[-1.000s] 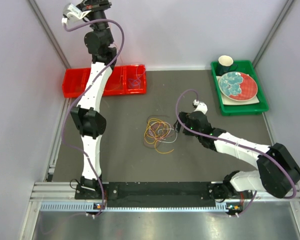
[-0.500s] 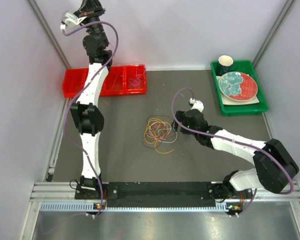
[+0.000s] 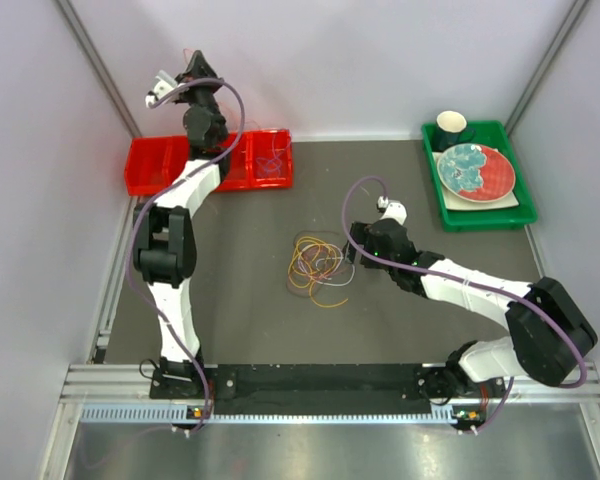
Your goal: Untangle the cables
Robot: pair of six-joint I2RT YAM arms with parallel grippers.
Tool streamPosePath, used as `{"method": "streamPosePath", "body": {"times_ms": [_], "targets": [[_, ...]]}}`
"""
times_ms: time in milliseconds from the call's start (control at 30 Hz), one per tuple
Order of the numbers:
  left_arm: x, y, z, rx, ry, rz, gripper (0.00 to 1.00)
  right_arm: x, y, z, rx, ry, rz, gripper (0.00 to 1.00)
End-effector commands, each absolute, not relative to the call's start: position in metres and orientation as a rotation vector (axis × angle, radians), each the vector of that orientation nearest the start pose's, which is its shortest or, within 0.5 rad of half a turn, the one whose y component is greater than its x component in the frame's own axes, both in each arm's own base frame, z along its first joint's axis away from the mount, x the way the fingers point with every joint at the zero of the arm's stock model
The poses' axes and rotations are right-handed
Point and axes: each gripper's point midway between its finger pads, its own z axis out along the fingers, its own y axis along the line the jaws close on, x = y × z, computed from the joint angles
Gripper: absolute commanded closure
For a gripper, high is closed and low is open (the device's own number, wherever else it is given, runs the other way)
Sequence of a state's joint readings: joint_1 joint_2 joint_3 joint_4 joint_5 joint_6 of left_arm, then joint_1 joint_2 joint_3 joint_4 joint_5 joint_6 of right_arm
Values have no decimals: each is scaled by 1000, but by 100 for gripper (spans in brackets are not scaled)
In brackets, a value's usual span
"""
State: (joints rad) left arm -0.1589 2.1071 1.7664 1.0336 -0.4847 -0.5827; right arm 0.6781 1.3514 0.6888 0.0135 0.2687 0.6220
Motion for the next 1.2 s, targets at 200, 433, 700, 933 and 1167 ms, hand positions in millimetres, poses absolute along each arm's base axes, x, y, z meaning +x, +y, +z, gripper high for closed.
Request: {"method": "streamPosePath", "body": {"times_ms": [200,433,700,933,1167], "targets": [[562,-28,488,-692,649,-537,100,313,227,111,76,2168,458,10],[565,-35,450,-708,741,-432,100,313,227,111,74,2169,461,10],[584,-47,432,-696,781,-475,100,314,228,111,72,2171,461,10],[596,-48,397,-714,843,-444,100,314,228,111,73,2171,457,10],[604,-44,364,-696,911,-337,100,314,227,110,70,2174,455,10]]}}
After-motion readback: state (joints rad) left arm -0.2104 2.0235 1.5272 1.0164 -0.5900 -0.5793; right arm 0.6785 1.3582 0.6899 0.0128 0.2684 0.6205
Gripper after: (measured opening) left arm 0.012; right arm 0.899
